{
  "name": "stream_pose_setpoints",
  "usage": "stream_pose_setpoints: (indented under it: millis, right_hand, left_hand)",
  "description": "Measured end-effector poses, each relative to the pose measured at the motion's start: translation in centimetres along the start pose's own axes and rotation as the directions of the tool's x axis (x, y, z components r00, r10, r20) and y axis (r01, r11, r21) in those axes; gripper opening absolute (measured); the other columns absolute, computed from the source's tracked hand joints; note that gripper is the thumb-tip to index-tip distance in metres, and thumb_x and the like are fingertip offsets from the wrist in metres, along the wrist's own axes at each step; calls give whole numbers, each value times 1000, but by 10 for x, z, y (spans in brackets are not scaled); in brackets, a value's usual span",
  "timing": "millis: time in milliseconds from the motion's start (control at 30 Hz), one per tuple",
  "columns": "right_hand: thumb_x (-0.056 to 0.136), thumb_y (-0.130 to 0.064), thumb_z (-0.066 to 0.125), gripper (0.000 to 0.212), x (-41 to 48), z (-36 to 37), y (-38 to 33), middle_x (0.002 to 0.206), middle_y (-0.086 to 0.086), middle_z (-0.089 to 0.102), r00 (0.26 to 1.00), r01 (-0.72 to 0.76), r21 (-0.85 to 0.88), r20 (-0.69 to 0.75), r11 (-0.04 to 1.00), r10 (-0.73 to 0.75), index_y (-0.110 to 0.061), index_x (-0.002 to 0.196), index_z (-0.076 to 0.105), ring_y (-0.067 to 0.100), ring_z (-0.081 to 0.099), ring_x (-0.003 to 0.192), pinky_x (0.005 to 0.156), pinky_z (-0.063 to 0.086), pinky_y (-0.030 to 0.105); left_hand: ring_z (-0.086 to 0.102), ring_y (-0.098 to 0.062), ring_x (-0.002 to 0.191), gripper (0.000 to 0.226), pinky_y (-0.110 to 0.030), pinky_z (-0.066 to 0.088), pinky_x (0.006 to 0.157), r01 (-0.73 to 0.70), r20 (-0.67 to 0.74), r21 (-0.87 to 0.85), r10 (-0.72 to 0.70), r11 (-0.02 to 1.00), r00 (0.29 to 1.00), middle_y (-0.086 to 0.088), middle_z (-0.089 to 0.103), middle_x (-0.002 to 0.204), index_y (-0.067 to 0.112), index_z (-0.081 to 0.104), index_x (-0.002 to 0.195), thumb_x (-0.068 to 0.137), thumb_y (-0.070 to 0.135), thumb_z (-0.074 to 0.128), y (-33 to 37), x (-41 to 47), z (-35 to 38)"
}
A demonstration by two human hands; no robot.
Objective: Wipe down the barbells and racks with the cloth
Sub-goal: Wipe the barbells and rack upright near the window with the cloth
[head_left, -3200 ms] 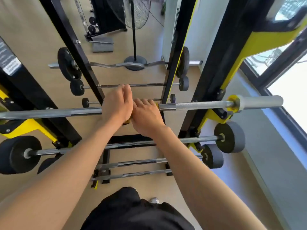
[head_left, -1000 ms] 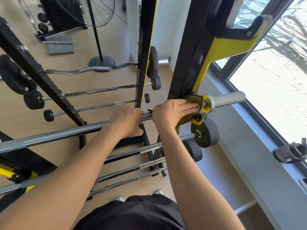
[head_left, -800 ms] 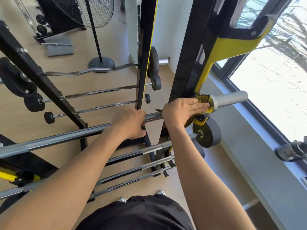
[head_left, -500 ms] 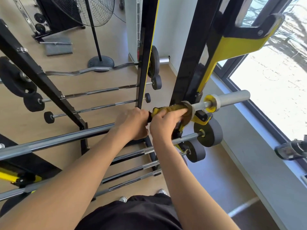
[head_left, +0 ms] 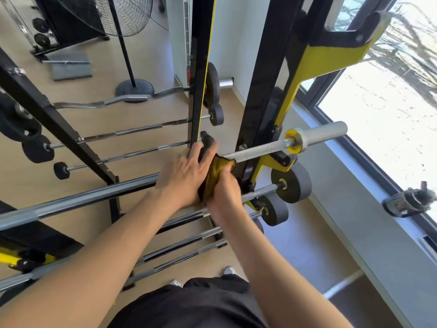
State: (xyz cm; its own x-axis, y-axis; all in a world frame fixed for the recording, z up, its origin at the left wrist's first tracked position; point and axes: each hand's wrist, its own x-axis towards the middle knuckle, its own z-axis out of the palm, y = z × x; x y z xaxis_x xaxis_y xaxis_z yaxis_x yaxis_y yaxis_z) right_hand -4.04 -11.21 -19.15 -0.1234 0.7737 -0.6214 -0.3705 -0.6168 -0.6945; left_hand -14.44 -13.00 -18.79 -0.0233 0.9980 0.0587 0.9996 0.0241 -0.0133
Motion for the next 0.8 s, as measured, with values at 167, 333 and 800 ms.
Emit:
stream_pose_setpoints:
  millis: [167, 333, 800]
  right_hand:
    - [110, -49, 41, 51, 52, -44, -55, 136, 13, 69, 993, 118, 391, -22, 913, -119, -15, 139, 63, 31, 63, 128, 116, 44, 46]
    - [109, -54, 38, 58, 30, -13, -14, 131, 15, 71, 981, -77, 338, 193, 938, 11, -11, 134, 67, 31, 66, 125, 114, 44, 47]
    - [111, -20, 48, 27, 3, -38, 15, 115, 16, 73, 926, 115, -213, 376, 970, -27, -10, 127, 68, 34, 71, 110, 86, 61, 41]
  left_hand:
    - [61, -31, 113, 131, -26, 41, 76, -9, 92, 13, 8, 1000, 996, -19, 5, 166, 20, -13, 166, 76, 20, 83, -1, -2, -10]
    - [45, -40, 140, 126, -42, 50, 104, 5, 101, -153, 10, 988, 995, -13, 7, 170, 21, -11, 166, 75, 34, 75, -3, -2, -8]
    - [47, -28, 136, 71, -50, 50, 105, -149, -107, -251, 126, 956, 986, -3, 42, 158, 29, 44, 157, 88, 47, 41, -8, -7, -5]
